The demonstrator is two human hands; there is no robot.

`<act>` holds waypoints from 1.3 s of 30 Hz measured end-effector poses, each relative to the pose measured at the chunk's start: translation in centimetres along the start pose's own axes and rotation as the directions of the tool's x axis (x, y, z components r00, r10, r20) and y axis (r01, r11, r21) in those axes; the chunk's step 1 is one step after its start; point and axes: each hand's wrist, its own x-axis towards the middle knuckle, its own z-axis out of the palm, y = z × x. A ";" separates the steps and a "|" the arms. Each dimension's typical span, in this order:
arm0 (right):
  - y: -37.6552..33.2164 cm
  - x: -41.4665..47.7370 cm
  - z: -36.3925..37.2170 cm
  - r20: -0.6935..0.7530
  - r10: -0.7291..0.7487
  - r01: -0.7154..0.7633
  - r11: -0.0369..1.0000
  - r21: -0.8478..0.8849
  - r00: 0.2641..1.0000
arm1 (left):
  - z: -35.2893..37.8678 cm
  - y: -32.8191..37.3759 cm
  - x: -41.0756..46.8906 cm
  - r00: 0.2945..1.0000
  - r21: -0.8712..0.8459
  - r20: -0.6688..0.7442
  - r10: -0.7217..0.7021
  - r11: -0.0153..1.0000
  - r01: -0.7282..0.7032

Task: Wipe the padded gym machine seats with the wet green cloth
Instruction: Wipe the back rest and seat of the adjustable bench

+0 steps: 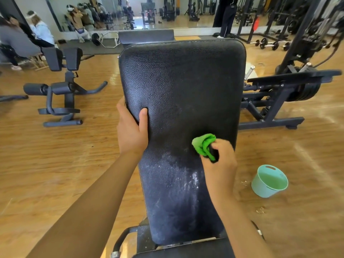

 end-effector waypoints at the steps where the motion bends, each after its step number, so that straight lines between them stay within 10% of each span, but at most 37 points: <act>1: 0.4 -1.5 0.2 0.035 0.011 -0.010 1.000 -0.017 0.999 | 0.0 0.0 0.0 1.000 0.013 -0.005 0.004 1.000 -0.004; 7: 0.9 -4.2 -0.4 0.187 0.078 -0.074 0.997 -0.026 0.979 | 0.0 -0.5 -0.2 1.000 0.064 -0.018 0.004 0.998 -0.003; 14: 0.9 4.0 -2.6 -0.083 0.092 -0.086 0.993 0.076 0.992 | 0.0 -0.2 -0.2 1.000 0.036 -0.012 -0.021 0.999 0.021; 24: 3.0 -3.8 -2.9 0.222 0.163 -0.148 0.986 -0.081 0.961 | 0.1 0.3 -0.4 0.999 0.026 -0.024 -0.023 0.999 0.024; 32: 2.0 4.3 -4.8 -0.005 0.169 -0.169 0.985 0.034 0.986 | 0.0 0.1 -0.4 0.999 0.054 -0.049 -0.010 0.998 0.012; 39: 4.3 -1.9 -4.2 0.139 0.223 -0.212 0.974 -0.084 0.965 | 0.1 0.2 -0.4 0.998 0.057 -0.062 0.004 0.998 0.000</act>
